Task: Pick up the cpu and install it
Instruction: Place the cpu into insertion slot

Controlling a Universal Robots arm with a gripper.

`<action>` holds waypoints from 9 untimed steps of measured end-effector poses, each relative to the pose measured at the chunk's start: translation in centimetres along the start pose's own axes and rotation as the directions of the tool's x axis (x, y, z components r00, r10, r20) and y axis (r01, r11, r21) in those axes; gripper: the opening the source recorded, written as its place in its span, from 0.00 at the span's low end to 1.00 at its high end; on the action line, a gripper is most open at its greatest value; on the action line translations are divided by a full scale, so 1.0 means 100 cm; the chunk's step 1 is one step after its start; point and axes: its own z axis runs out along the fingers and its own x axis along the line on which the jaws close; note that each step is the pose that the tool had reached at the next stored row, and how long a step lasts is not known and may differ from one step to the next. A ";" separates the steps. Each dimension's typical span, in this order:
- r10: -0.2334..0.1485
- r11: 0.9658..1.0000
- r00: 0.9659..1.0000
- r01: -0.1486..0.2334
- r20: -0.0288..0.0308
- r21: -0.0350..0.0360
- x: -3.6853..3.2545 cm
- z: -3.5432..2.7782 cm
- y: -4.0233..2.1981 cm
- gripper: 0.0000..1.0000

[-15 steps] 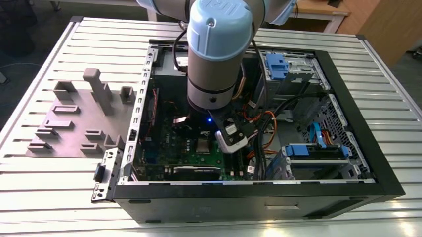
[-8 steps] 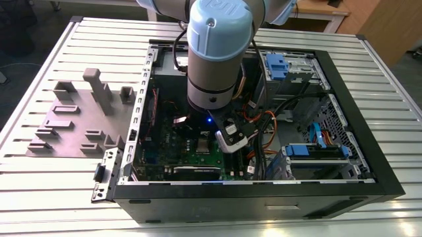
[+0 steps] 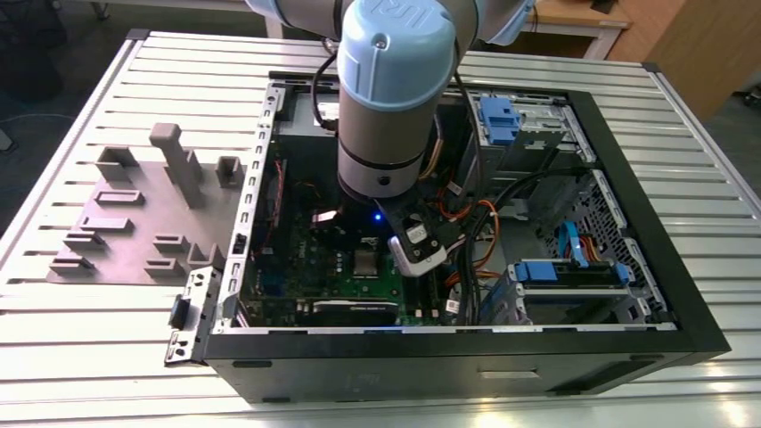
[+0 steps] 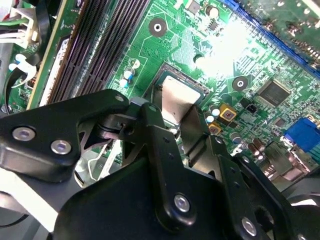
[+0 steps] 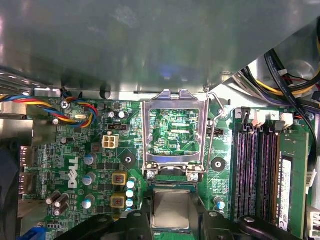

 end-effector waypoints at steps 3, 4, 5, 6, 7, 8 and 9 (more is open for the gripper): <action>0.000 1.000 1.000 0.000 0.000 0.000 0.0000 0.0000 -0.0001 0.44; 0.000 1.000 1.000 0.000 0.000 0.000 0.0000 0.0000 -0.0001 0.50; 0.000 1.000 1.000 0.000 0.000 0.000 0.0000 0.0001 -0.0002 0.50; 0.000 1.000 1.000 0.000 0.000 0.000 0.0000 0.0004 -0.0002 0.50; -0.001 1.000 1.000 0.001 0.000 0.000 0.0000 0.0008 -0.0003 0.50; -0.001 1.000 1.000 0.001 0.000 0.000 0.0000 0.0012 -0.0005 0.50; -0.001 1.000 1.000 0.001 0.000 0.000 0.0000 0.0017 -0.0006 0.50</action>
